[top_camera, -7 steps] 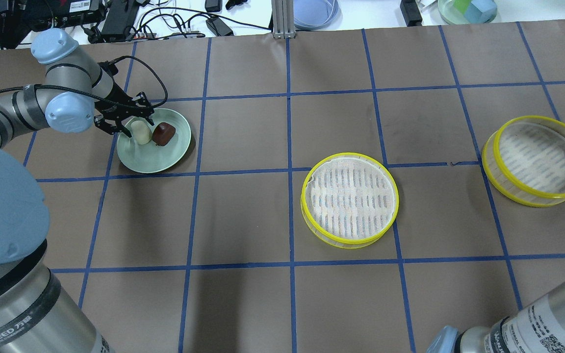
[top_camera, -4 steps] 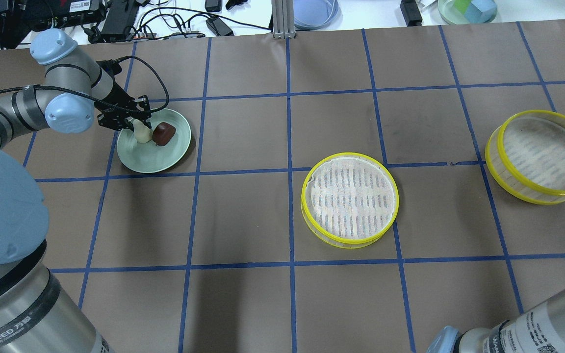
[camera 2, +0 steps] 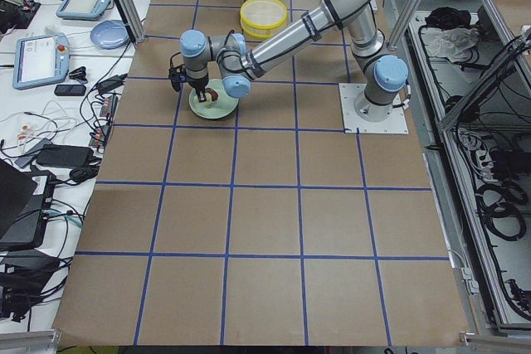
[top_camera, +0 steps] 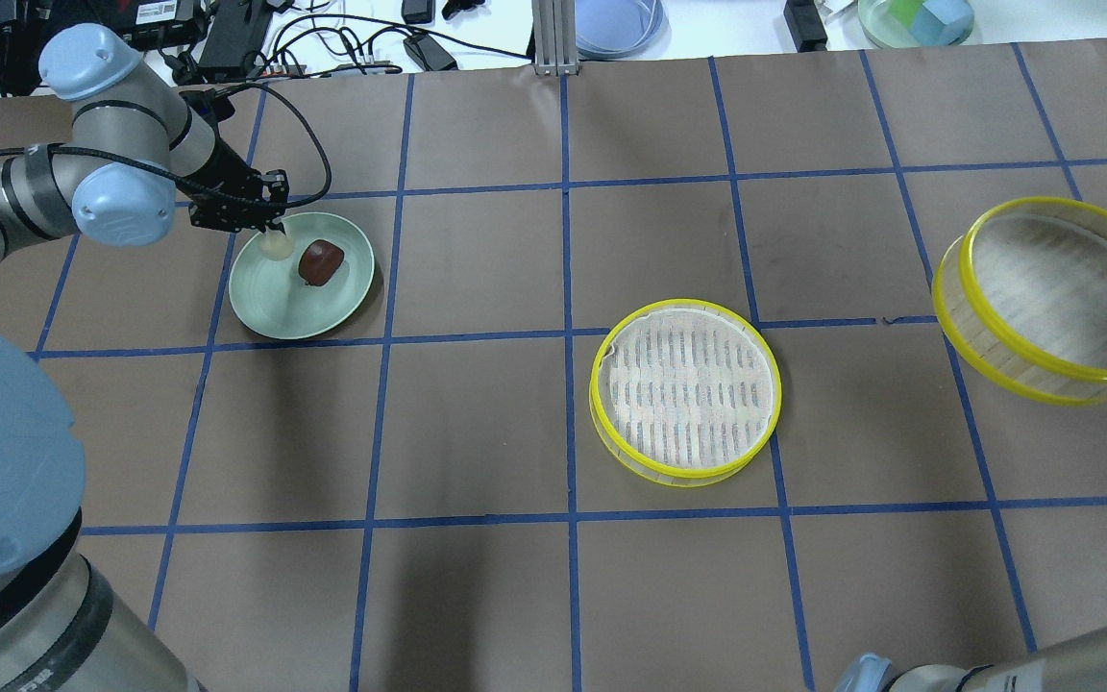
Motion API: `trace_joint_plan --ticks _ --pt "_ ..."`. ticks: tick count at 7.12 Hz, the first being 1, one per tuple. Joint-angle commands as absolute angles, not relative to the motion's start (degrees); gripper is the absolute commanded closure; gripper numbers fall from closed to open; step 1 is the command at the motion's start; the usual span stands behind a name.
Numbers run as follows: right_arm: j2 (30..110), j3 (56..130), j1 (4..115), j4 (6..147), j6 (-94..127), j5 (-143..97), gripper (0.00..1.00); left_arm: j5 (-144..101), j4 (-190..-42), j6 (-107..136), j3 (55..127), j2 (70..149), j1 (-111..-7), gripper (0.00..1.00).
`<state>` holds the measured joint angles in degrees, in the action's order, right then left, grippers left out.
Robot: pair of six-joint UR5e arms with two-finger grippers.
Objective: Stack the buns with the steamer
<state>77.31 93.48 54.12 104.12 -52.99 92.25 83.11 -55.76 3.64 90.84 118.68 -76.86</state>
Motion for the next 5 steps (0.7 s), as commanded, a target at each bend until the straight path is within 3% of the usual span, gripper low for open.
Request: trace_joint_plan --ticks 1,5 --pt "84.43 93.43 59.47 95.84 -45.22 92.64 1.00 83.15 -58.97 12.58 90.53 113.32 -84.07 0.83" --pt "87.71 93.43 63.63 92.72 -38.94 92.73 1.00 83.41 -60.56 38.71 90.53 111.27 -107.44 0.89"
